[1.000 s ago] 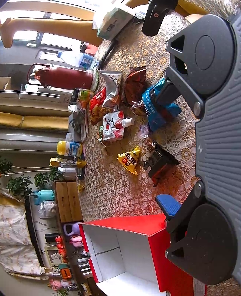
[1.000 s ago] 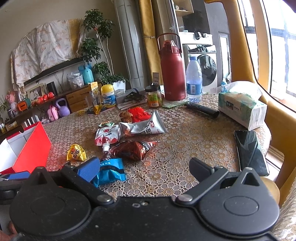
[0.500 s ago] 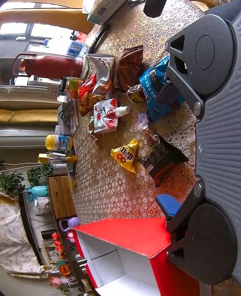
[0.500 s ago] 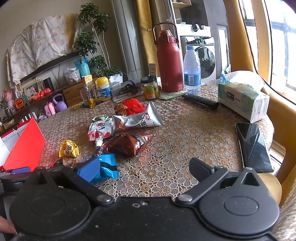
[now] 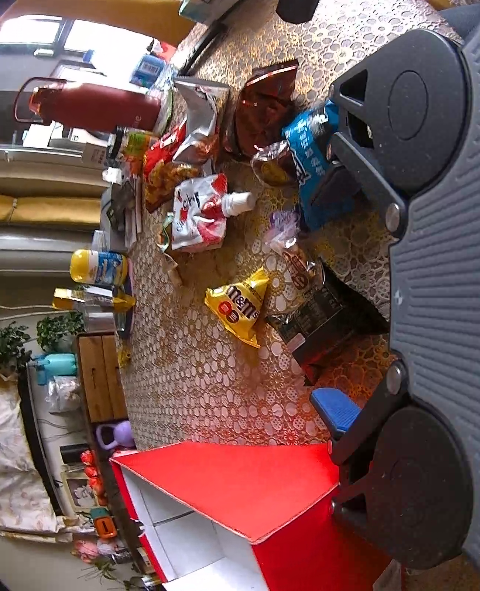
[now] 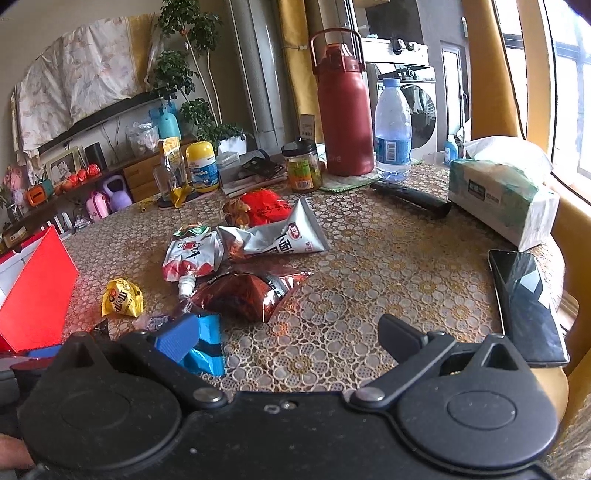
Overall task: Organize snacks
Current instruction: 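Grasp the black chocolate pack with the left tool while the right tool grasps the brown chip bag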
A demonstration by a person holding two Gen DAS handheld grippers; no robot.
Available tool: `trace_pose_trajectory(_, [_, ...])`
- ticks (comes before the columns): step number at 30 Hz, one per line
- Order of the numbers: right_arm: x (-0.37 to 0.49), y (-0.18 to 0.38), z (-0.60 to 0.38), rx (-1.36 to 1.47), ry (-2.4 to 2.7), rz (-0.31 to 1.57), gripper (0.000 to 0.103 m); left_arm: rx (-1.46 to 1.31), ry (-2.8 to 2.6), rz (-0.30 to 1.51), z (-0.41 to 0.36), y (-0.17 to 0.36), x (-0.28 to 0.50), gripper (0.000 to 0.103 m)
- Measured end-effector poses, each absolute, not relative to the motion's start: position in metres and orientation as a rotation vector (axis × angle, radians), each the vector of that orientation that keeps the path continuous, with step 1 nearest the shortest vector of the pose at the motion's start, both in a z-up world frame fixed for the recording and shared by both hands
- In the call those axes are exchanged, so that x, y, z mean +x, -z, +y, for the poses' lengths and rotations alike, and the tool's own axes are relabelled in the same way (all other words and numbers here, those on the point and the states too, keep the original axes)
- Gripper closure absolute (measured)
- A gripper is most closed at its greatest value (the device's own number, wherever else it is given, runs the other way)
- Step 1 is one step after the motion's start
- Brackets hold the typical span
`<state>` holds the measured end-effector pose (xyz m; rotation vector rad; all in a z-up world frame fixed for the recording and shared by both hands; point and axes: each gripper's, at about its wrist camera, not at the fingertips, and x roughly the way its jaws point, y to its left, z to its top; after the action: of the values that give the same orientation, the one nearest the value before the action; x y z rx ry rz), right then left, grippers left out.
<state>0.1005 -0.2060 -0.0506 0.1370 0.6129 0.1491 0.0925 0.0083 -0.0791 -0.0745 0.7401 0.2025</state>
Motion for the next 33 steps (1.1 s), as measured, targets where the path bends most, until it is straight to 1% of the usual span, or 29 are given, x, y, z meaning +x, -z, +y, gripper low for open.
trace_pose_trajectory(1, [0.102,0.051,-0.206,0.136,-0.152,0.613,0.000,-0.085,-0.206,0.742,0.010,0.081,0.093,0.000])
trace_pose_trajectory(3, [0.106,0.051,-0.206,0.134,-0.156,0.616,0.000,-0.107,-0.210,0.746,0.013,0.083,0.094,0.007])
trace_pose_trajectory(5, [0.109,0.051,-0.206,0.134,-0.157,0.616,0.000,-0.131,-0.212,0.764,0.018,0.086,0.094,0.030])
trace_pose_trajectory(7, [0.109,0.051,-0.206,0.133,-0.156,0.617,0.000,-0.133,-0.230,0.747,0.021,0.086,0.092,0.040])
trace_pose_trajectory(10, [0.111,0.051,-0.206,0.132,-0.157,0.617,0.000,-0.152,-0.222,0.737,0.025,0.086,0.089,0.041])
trace_pose_trajectory(13, [0.116,0.052,-0.205,0.126,-0.158,0.619,0.000,-0.161,-0.215,0.727,0.025,0.085,0.086,0.051])
trace_pose_trajectory(15, [0.120,0.052,-0.202,0.119,-0.163,0.618,0.000,-0.165,-0.208,0.721,0.025,0.085,0.085,0.054])
trace_pose_trajectory(16, [0.123,0.052,-0.200,0.114,-0.166,0.615,0.000,-0.173,-0.201,0.718,0.026,0.084,0.084,0.058])
trace_pose_trajectory(17, [0.125,0.053,-0.198,0.107,-0.169,0.610,0.000,-0.176,-0.196,0.718,0.026,0.084,0.083,0.065])
trace_pose_trajectory(18, [0.128,0.054,-0.195,0.098,-0.168,0.605,0.000,-0.175,-0.191,0.719,0.026,0.084,0.082,0.067])
trace_pose_trajectory(22, [0.144,0.060,-0.187,0.069,-0.166,0.604,0.000,-0.178,-0.170,0.711,0.026,0.083,0.076,0.068])
trace_pose_trajectory(33, [0.195,0.080,-0.172,-0.030,-0.228,0.675,0.000,-0.168,-0.132,0.671,0.022,0.071,0.070,0.068])
